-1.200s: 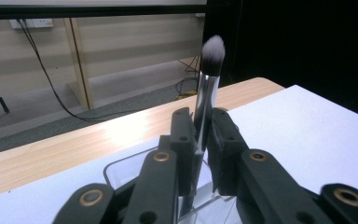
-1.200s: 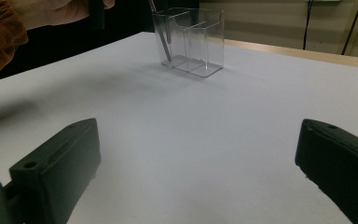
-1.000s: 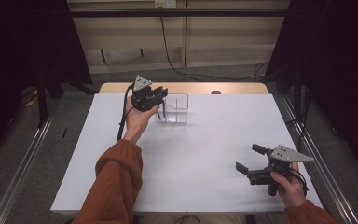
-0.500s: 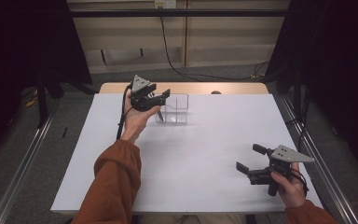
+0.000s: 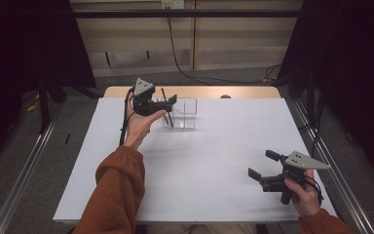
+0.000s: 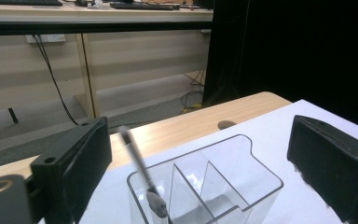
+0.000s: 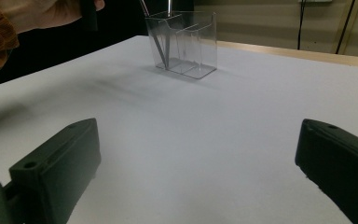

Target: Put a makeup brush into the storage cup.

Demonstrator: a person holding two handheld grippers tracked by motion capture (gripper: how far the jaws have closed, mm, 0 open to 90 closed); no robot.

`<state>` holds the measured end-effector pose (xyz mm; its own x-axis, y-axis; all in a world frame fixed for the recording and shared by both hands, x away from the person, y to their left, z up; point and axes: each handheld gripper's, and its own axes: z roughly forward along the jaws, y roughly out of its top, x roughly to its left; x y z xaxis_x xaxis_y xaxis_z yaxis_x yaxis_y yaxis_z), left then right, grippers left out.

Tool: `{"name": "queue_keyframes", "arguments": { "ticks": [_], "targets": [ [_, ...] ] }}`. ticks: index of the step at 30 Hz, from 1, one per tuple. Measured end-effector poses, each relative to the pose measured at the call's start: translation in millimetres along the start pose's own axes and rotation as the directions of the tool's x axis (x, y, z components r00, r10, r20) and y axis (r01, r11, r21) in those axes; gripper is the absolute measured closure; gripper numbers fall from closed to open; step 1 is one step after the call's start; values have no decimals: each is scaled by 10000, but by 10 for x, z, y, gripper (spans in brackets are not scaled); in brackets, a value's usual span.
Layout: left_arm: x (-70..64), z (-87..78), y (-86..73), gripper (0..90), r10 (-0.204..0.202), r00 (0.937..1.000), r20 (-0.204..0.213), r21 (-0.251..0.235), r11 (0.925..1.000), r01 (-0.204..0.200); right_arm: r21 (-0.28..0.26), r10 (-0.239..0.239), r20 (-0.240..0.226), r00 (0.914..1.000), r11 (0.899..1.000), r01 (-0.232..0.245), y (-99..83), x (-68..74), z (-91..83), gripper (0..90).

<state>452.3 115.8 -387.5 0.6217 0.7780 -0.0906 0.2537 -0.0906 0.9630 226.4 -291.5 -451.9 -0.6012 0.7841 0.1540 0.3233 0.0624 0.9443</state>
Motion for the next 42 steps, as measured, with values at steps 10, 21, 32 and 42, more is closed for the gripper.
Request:
{"name": "queue_keyframes", "arguments": {
  "ticks": [10, 21, 32, 42],
  "targets": [
    [-23, -179, -20, 21, 46, 9996, 266, -135, 9999, -42, -9, -35, 37, 10000, 10000, 35, 3, -2, 0, 0],
    [-4, -444, -34, 27, 264, 9994, 216, -221, 9994, -259, -110, -61, 116, 9999, 9999, 62, 19, 28, -29, 0],
    [85, -708, -126, 36, 143, 9999, 74, -205, 9997, -141, -134, -77, 199, 9998, 9999, 80, 21, 30, -35, 0],
    [36, -887, -234, 38, 238, 9993, 281, -203, 9995, -232, -127, -91, 222, 9997, 9999, 94, 21, 28, -35, 0]
  ]
}}
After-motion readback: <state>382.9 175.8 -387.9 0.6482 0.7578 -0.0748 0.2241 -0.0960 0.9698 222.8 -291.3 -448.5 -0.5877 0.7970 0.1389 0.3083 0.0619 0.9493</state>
